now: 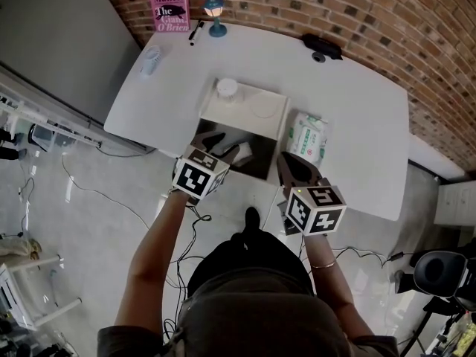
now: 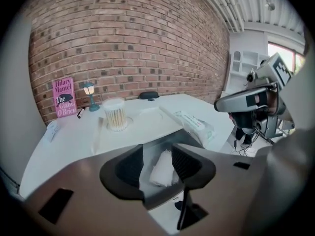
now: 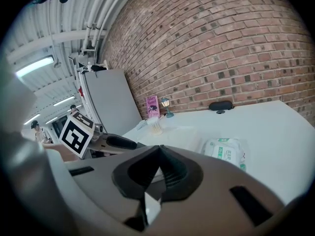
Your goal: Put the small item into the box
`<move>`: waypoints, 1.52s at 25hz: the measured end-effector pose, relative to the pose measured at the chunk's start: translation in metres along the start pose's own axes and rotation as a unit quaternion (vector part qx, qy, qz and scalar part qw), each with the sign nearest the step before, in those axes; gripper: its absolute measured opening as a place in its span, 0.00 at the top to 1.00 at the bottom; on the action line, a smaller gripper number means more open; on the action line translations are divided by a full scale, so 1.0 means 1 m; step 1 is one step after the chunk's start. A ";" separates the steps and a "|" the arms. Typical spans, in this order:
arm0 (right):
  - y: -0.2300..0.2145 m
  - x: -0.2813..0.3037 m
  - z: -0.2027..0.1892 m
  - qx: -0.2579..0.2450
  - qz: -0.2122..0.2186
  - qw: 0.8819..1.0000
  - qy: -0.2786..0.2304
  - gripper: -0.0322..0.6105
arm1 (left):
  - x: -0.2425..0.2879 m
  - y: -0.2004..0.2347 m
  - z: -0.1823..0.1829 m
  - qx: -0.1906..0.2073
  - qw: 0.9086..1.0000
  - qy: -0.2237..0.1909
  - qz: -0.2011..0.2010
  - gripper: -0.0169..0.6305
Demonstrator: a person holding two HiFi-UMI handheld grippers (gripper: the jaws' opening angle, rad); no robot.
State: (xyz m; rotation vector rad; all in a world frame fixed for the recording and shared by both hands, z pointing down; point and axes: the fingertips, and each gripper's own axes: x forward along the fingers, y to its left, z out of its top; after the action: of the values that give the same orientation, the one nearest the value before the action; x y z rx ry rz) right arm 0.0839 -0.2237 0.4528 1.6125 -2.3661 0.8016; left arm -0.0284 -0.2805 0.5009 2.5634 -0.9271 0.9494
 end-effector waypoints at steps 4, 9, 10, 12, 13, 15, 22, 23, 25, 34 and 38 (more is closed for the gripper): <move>0.005 0.001 0.001 -0.004 0.007 1.000 0.000 0.94 | -0.012 0.007 0.004 -0.018 0.999 -0.022 0.025 0.71; 0.009 0.001 0.003 -0.008 0.013 1.000 -0.001 0.94 | -0.028 0.013 0.010 -0.040 0.996 -0.058 0.053 0.73; 0.009 0.001 0.003 -0.009 0.015 1.000 -0.001 0.94 | -0.030 0.013 0.010 -0.046 0.995 -0.063 0.058 0.74; 0.011 0.002 0.005 -0.012 0.018 1.000 -0.002 0.94 | -0.035 0.014 0.010 -0.055 0.994 -0.072 0.067 0.76; 0.012 0.002 0.006 -0.013 0.020 1.000 -0.002 0.94 | -0.037 0.015 0.010 -0.060 0.993 -0.076 0.071 0.77; 0.015 0.003 0.008 -0.016 0.023 1.000 -0.003 0.94 | -0.043 0.017 0.009 -0.071 0.991 -0.084 0.078 0.78; 0.024 0.004 0.010 -0.025 0.033 0.999 -0.007 0.94 | -0.067 0.025 0.002 -0.121 0.979 -0.120 0.107 0.83; 0.024 0.004 0.010 -0.026 0.033 0.999 -0.007 0.94 | -0.070 0.025 0.001 -0.125 0.978 -0.124 0.110 0.83; 0.025 0.004 0.010 -0.028 0.034 0.999 -0.008 0.94 | -0.077 0.026 0.000 -0.129 0.976 -0.131 0.116 0.84; 0.034 0.003 0.012 -0.039 0.037 0.999 -0.011 0.94 | -0.102 0.034 -0.012 -0.161 0.963 -0.156 0.151 0.88; 0.041 0.002 0.014 -0.043 0.039 0.998 -0.013 0.94 | -0.118 0.041 -0.019 -0.176 0.956 -0.167 0.164 0.90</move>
State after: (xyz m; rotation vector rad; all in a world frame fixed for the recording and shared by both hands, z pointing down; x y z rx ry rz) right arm 0.0485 -0.2217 0.4282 1.5145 -2.4598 0.6860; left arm -0.1326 -0.2475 0.4384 2.3350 -1.5001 0.3694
